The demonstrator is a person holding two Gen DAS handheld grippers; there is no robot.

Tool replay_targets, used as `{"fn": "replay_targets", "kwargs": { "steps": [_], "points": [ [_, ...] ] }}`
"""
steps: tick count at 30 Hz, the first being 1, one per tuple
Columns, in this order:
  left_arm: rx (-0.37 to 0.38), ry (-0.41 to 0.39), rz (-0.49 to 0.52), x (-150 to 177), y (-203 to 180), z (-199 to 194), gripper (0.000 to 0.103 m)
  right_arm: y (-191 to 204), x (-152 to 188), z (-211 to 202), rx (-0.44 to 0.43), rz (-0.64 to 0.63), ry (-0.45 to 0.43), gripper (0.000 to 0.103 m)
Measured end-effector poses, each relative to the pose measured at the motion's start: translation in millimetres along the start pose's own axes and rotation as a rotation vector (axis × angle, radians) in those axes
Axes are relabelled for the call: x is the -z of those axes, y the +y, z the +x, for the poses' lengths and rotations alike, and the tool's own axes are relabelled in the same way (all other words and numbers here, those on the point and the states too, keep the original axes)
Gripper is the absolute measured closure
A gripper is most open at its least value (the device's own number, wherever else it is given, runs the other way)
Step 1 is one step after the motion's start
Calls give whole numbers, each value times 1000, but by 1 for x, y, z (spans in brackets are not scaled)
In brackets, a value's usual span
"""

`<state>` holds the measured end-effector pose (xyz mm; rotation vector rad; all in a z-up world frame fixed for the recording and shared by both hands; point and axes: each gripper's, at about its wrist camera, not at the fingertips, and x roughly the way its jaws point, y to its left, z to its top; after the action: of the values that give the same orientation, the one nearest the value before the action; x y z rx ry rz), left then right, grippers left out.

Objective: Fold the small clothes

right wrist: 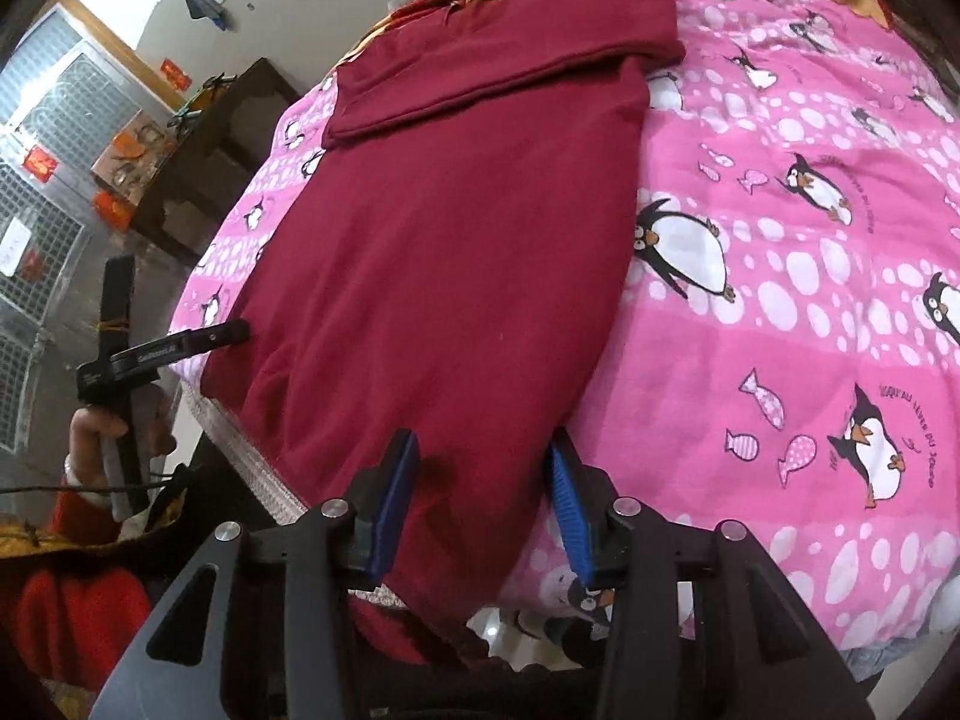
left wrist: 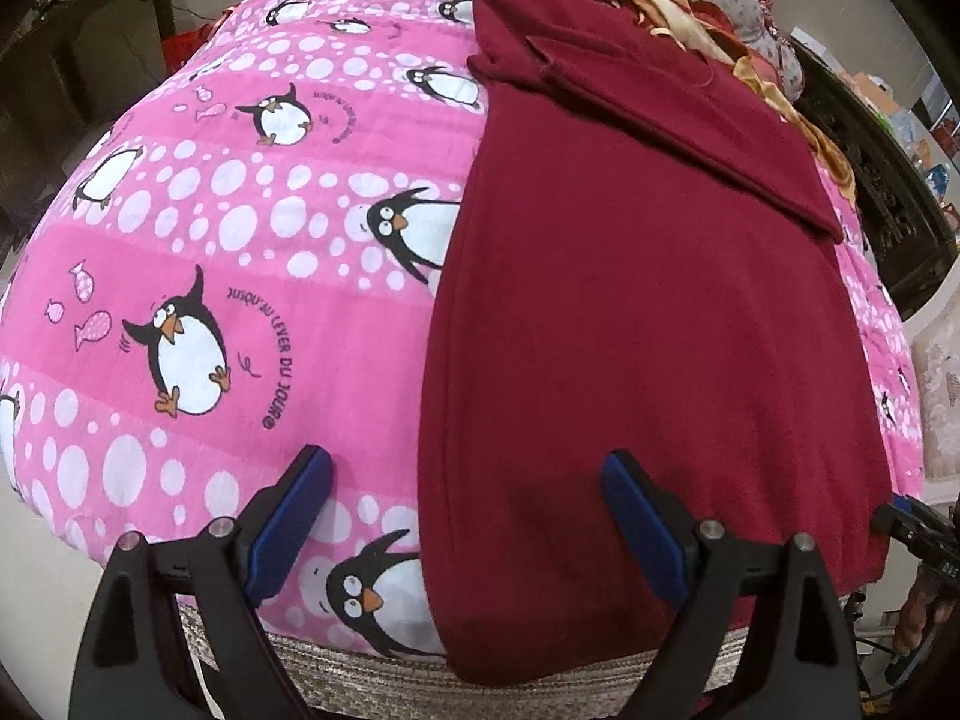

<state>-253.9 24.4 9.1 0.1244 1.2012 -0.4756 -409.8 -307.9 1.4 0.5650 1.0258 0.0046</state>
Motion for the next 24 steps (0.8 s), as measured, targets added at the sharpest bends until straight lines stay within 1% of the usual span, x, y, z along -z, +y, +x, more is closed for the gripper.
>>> {"fn": "replay_targets", "kwargs": {
  "steps": [2,4,5,6,7,9,13,16,20,22,24],
  "points": [
    [-7,2,3,-2,-3,3,6,-5,2,-3,-25,8,5,44],
    [-17,2,12,-3,-7,6,4,-5,4,-3,-34,8,-3,51],
    [-24,3,19,-3,-9,7,3,-3,4,-3,-28,1,-11,60],
    [-35,5,28,-4,-11,9,3,1,3,0,-14,-12,-32,66],
    [-46,7,37,-4,-14,10,3,4,3,2,-13,-16,-43,67],
    [-50,10,38,-5,-14,10,3,8,-1,5,-43,-19,-55,70],
    [-42,12,31,-6,-11,10,3,11,-8,3,-59,-43,-59,71],
    [-52,15,40,-8,-14,11,2,5,-9,5,-59,-24,-21,70],
    [-52,18,44,-7,-15,11,2,-10,0,4,-80,53,5,64],
    [-54,21,50,-6,-16,10,2,-14,5,3,-97,68,13,62],
    [-58,24,53,-5,-17,10,2,-14,8,3,-114,66,8,55]
  ]
}}
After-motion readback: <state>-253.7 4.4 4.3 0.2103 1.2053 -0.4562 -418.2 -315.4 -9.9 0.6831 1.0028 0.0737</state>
